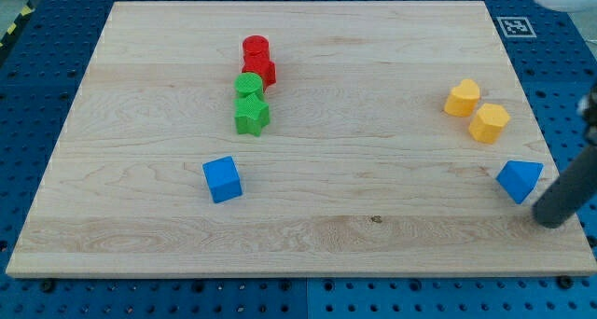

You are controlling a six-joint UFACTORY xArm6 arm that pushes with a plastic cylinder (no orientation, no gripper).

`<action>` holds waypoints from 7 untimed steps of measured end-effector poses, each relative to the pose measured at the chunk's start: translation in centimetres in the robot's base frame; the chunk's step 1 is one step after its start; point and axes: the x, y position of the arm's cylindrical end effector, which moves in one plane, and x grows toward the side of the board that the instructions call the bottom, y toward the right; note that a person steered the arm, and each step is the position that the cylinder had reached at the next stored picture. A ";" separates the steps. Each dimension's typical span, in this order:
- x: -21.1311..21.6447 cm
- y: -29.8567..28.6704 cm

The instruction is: Move blue triangle towards yellow hexagon

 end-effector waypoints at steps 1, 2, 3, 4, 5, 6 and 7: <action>-2.7 0.6; -2.9 0.4; -2.0 0.4; -1.1 0.3; -1.1 -0.4; -2.0 -1.3; -4.7 -1.3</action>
